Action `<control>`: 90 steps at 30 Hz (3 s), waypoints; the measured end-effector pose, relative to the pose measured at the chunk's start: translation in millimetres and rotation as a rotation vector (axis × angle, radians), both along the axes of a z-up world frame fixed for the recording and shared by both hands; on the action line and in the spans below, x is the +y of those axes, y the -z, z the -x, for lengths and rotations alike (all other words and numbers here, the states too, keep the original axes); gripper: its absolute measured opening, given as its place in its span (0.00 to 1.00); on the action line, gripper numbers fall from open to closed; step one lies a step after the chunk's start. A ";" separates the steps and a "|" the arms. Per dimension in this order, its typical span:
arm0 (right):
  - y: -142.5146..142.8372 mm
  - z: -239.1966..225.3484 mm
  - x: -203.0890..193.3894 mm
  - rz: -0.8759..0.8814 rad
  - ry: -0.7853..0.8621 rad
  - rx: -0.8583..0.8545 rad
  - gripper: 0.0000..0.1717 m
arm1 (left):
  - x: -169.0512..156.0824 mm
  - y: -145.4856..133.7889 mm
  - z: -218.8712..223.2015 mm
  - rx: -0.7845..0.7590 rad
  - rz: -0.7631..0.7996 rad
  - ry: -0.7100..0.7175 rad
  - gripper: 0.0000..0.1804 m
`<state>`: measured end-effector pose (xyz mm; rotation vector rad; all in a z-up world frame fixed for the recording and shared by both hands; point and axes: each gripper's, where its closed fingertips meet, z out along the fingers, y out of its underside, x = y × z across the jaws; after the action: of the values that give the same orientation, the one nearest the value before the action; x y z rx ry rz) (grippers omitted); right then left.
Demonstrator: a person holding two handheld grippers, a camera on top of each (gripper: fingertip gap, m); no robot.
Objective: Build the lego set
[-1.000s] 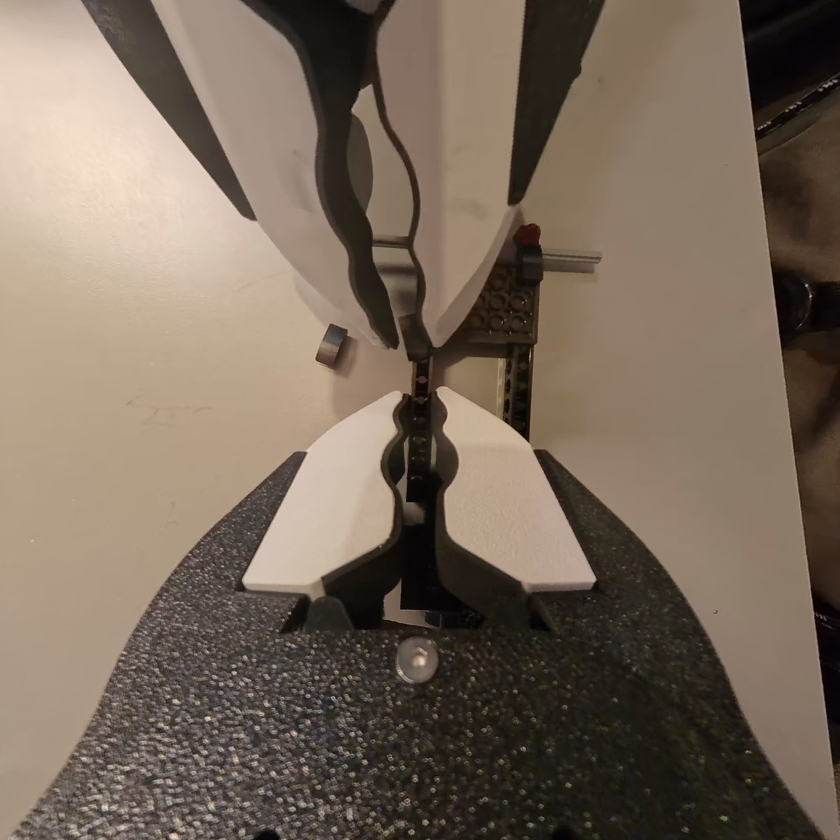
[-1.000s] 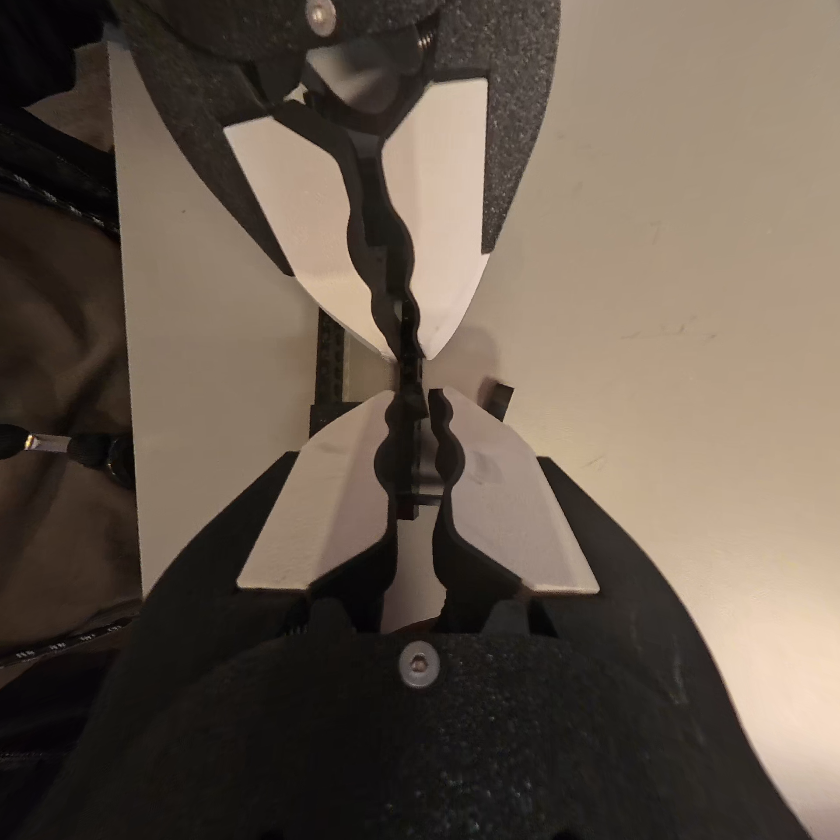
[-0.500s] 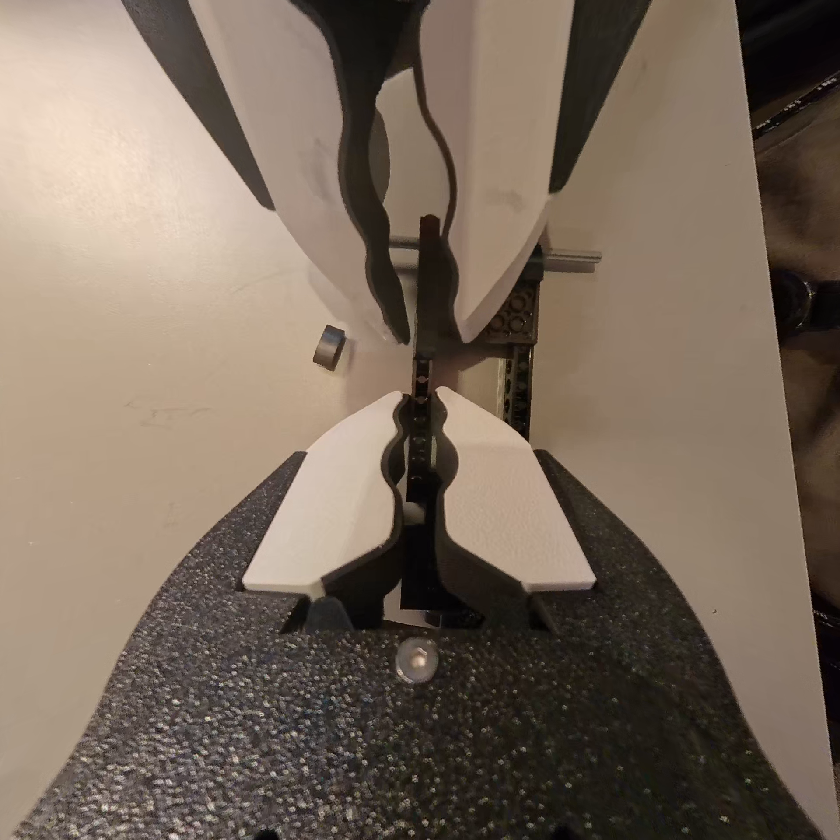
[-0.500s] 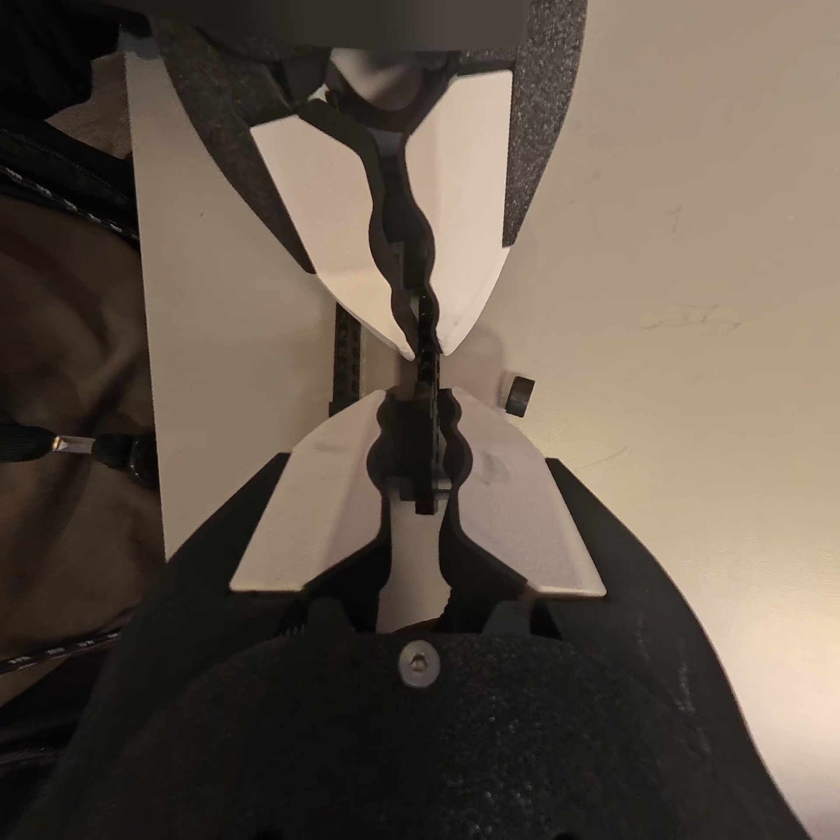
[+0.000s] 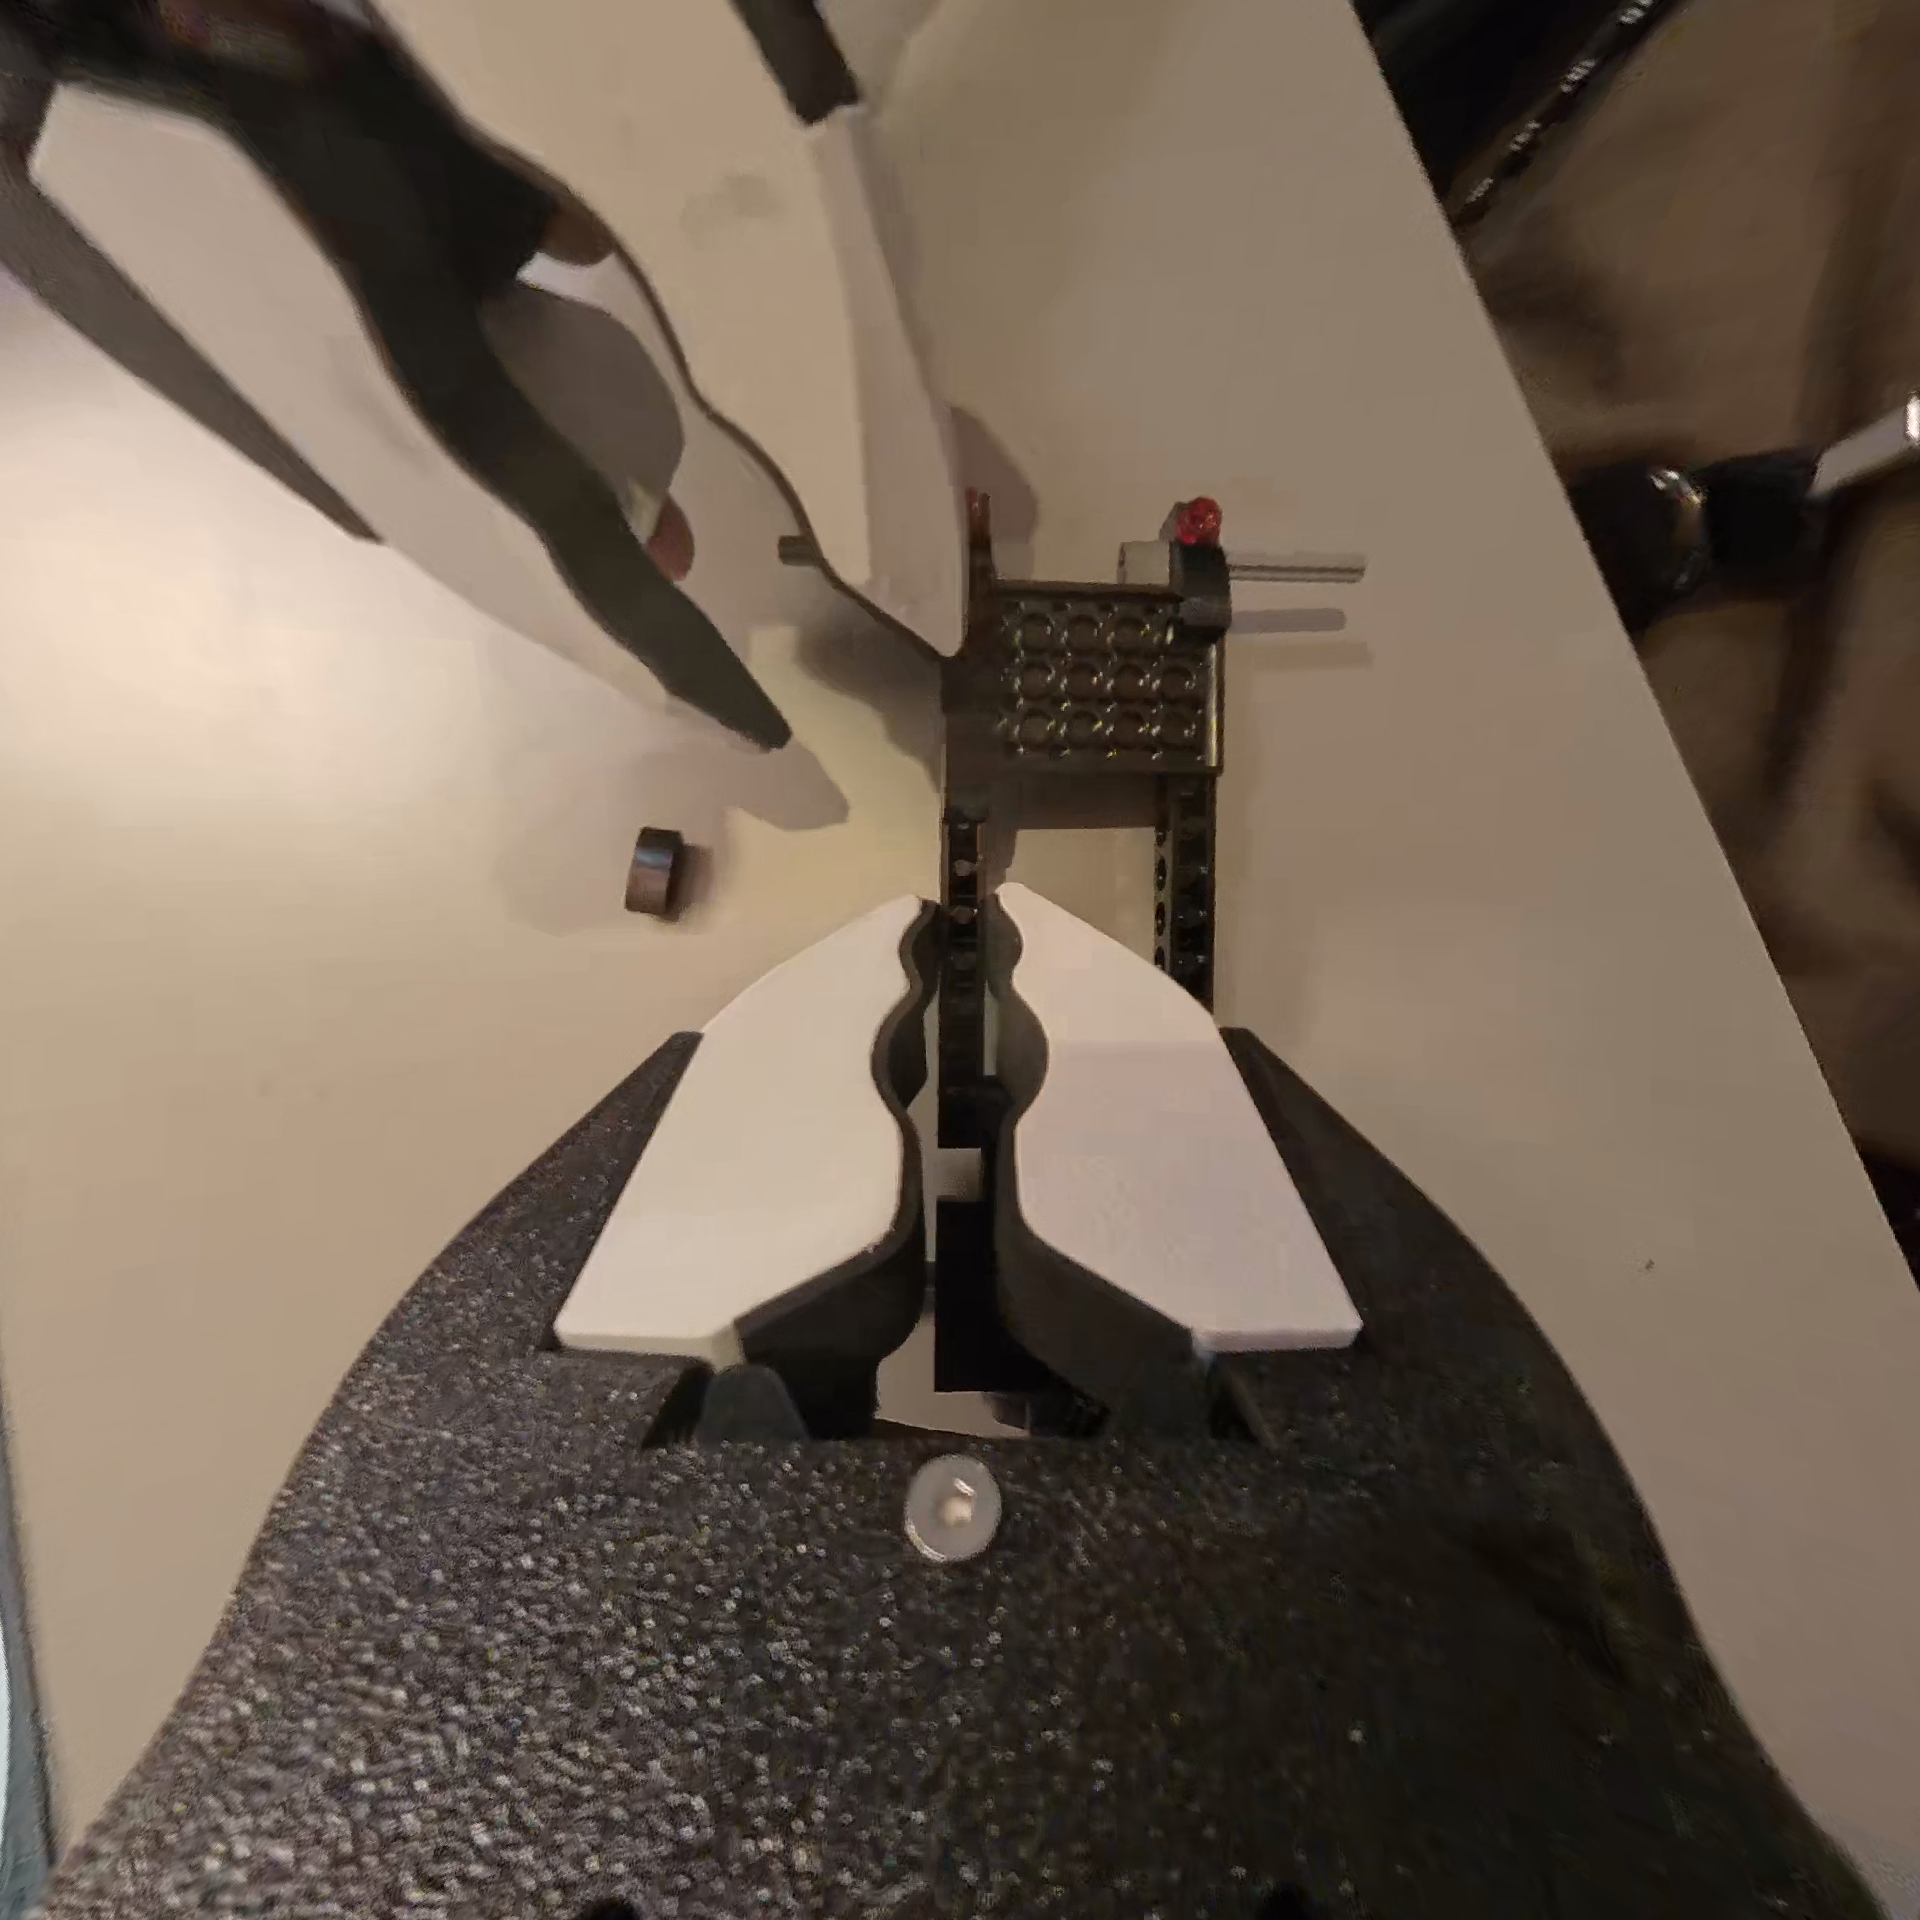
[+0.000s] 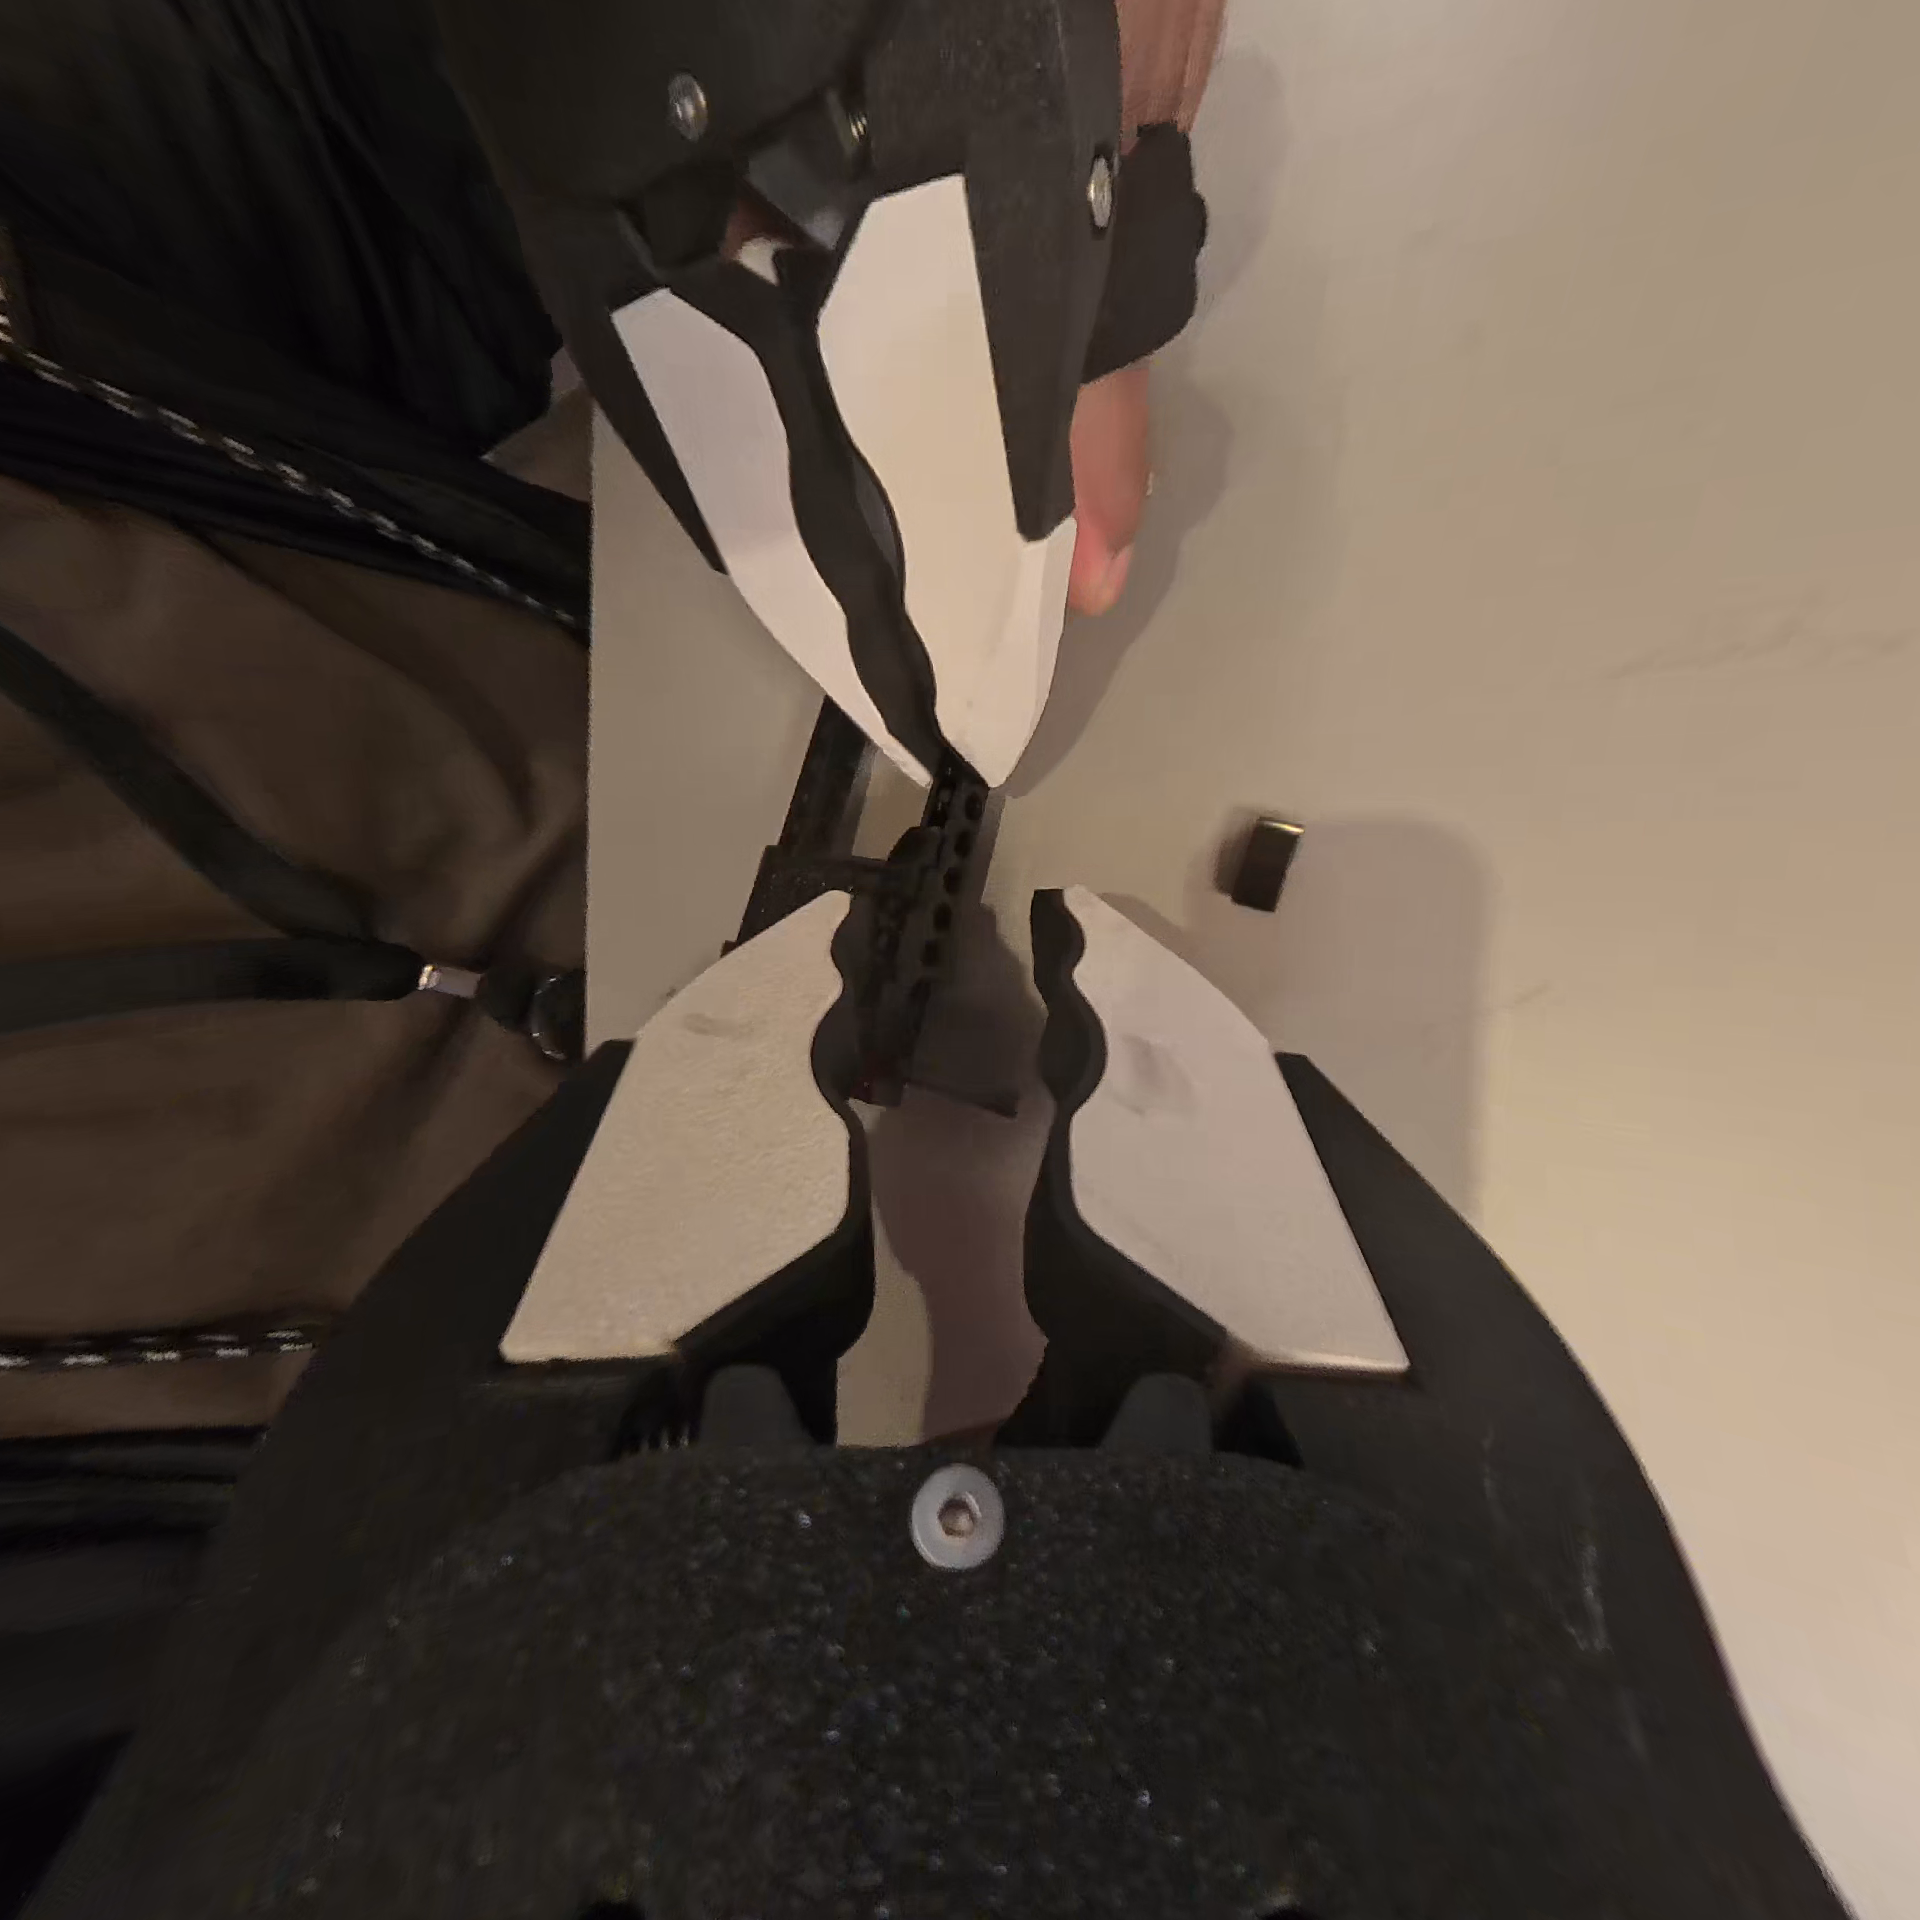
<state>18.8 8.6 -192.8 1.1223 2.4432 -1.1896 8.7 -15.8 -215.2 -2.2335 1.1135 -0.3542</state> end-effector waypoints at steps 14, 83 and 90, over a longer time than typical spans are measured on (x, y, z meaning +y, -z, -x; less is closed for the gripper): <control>6.2 -19.8 -32.6 0.167 -0.005 -0.272 0.21 | -12.7 -2.7 -16.8 0.064 -0.064 0.190 0.04; -0.5 -24.8 -32.8 0.248 0.065 -0.264 0.12 | -9.6 -22.5 -20.1 0.381 -0.246 0.227 0.04; 5.2 -20.3 -28.6 0.270 0.114 -0.283 0.10 | -9.7 -14.0 -16.1 0.342 -0.185 0.189 0.05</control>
<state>39.1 -20.0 -198.0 1.2619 1.9680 -1.2497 24.8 -25.5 -201.2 -2.0771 1.4767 0.0603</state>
